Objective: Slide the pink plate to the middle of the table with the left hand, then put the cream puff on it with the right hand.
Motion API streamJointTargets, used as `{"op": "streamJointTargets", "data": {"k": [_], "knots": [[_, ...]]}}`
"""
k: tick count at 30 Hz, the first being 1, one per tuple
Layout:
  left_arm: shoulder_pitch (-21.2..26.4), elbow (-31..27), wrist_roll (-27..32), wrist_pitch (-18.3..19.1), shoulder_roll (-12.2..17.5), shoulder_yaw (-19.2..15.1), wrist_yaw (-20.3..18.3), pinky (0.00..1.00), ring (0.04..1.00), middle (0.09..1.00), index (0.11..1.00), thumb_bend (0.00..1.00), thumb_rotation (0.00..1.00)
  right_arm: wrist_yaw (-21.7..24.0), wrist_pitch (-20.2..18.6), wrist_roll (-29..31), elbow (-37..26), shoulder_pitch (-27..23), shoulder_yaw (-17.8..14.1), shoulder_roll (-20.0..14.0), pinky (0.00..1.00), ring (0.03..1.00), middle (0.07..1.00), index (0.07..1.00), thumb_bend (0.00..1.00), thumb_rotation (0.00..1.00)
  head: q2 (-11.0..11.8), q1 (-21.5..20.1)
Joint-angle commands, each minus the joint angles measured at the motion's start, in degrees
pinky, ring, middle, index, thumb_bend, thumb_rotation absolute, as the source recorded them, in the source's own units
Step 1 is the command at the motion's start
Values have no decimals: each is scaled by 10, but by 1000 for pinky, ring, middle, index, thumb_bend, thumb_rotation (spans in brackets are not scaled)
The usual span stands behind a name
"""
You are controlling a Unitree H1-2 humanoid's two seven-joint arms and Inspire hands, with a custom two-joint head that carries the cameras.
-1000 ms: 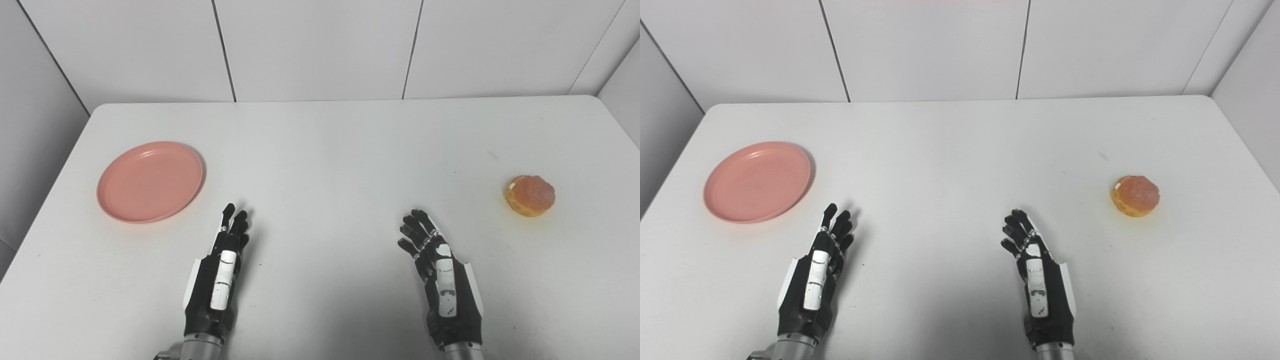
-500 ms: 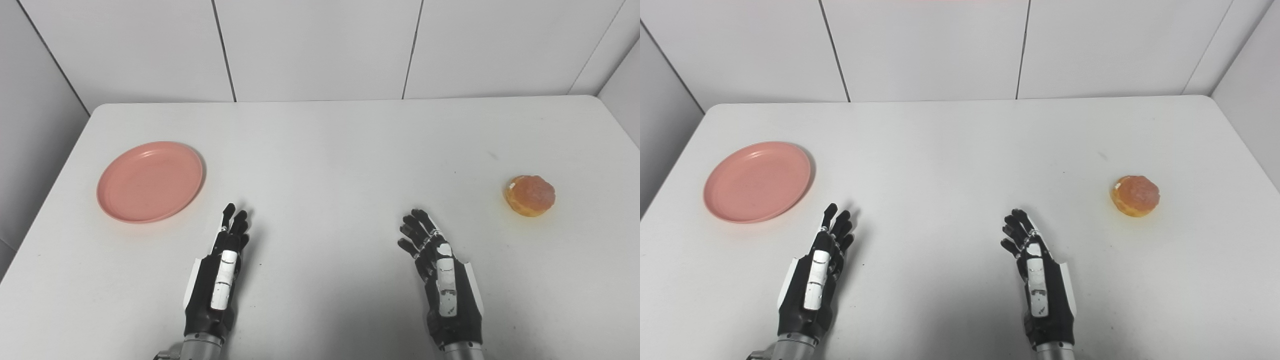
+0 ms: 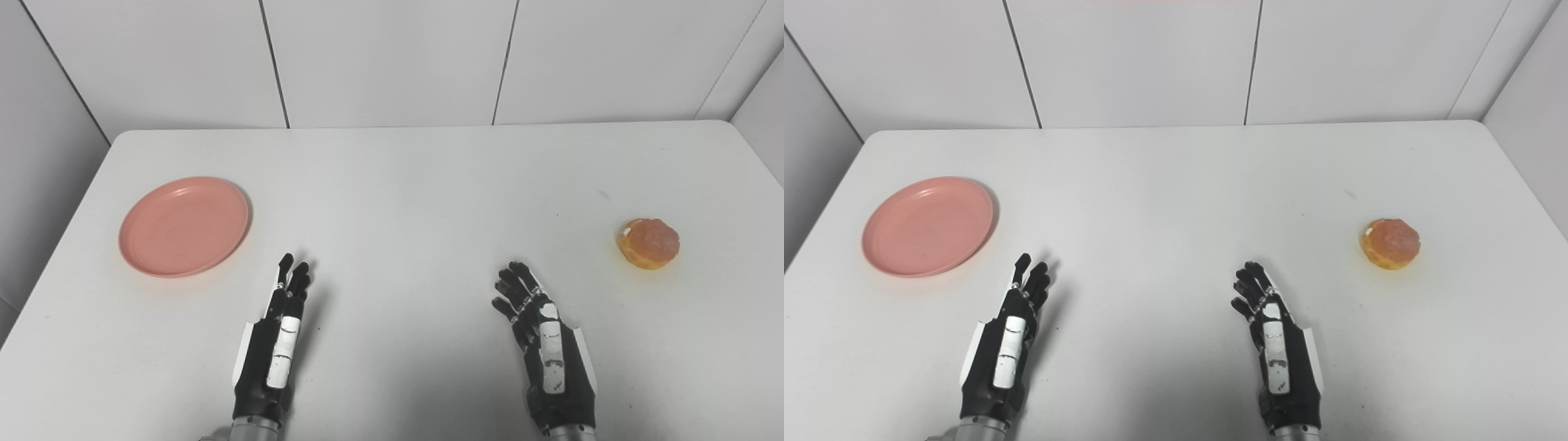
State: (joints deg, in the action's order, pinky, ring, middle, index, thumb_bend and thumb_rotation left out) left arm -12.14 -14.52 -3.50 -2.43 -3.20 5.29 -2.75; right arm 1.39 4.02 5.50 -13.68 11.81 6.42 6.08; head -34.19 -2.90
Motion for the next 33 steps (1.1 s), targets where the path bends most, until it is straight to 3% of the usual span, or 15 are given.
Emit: {"op": "streamJointTargets", "data": {"k": [1,7,18,33], "knots": [[-43,14,-16,-15,-1,17,0,985,948,957,1000,719,933,11,28,9,13,15,-10,-24,876,882,880,881,834,998,9,13],[-38,41,-54,-42,-13,38,29,948,933,948,1000,715,965,33,48,20,45,8,-33,-34,883,889,889,892,845,1000,45,50],[-27,83,-60,-74,-19,47,52,927,923,937,1000,700,963,49,81,32,95,-7,-47,-41,903,908,903,900,850,1000,90,77],[-11,121,-71,-96,-30,60,71,849,896,920,974,698,922,65,93,62,126,-22,-56,-61,971,942,938,935,854,1000,113,124]]}}
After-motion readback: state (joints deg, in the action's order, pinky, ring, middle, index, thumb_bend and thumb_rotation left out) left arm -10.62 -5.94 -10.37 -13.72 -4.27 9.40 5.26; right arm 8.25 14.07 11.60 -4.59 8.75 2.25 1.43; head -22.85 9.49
